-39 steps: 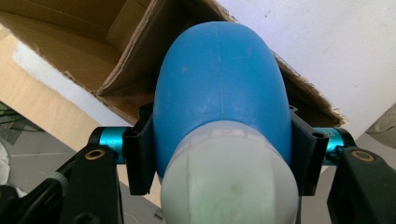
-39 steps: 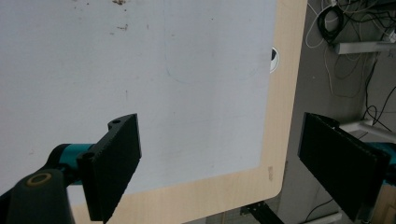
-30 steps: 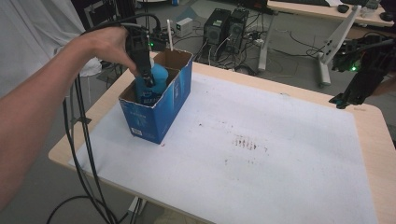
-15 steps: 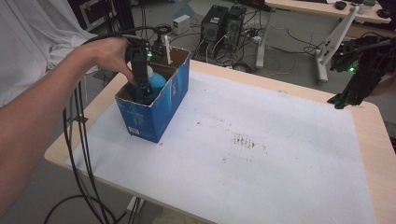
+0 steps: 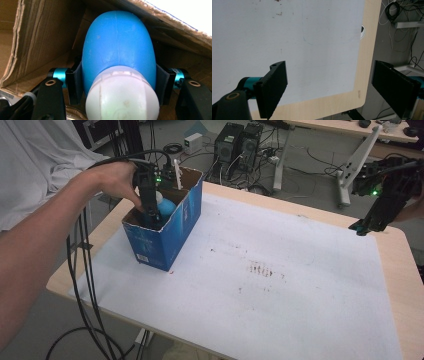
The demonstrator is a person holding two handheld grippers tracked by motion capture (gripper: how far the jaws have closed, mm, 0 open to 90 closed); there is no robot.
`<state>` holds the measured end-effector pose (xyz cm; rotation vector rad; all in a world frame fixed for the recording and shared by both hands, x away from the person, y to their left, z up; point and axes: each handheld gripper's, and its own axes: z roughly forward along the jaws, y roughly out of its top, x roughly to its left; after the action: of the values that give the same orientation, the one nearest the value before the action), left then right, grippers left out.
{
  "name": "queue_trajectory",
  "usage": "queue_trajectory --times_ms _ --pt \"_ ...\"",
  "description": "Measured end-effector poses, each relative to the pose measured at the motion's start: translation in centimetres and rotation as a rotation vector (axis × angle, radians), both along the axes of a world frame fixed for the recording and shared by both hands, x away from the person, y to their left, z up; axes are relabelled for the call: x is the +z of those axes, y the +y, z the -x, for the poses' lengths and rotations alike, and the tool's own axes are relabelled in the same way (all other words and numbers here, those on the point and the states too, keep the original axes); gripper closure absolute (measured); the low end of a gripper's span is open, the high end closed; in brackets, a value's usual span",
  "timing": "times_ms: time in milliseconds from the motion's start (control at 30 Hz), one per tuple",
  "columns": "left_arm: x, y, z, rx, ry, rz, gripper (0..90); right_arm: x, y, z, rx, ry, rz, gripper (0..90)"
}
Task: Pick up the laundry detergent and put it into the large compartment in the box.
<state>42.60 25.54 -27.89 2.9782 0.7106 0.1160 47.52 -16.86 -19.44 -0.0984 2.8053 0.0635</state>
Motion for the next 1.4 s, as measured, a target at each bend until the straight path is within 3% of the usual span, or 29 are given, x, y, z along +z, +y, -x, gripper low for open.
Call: queue_trajectory --times_ms 833,1267,1400 --pt "0.0 0.2 -0.2 0.014 0.008 0.011 33.0 0.0 0.0 -0.1 -0.002 0.013 -0.007 12.5" --pt "1.1 0.1 -0.3 0.024 -0.015 0.006 27.0 0.0 0.1 0.0 -0.007 0.013 -0.003 12.5" --pt "1.4 0.1 -0.2 0.028 -0.005 -0.005 26.9 0.1 0.0 0.0 -0.002 0.013 -0.006 12.5"
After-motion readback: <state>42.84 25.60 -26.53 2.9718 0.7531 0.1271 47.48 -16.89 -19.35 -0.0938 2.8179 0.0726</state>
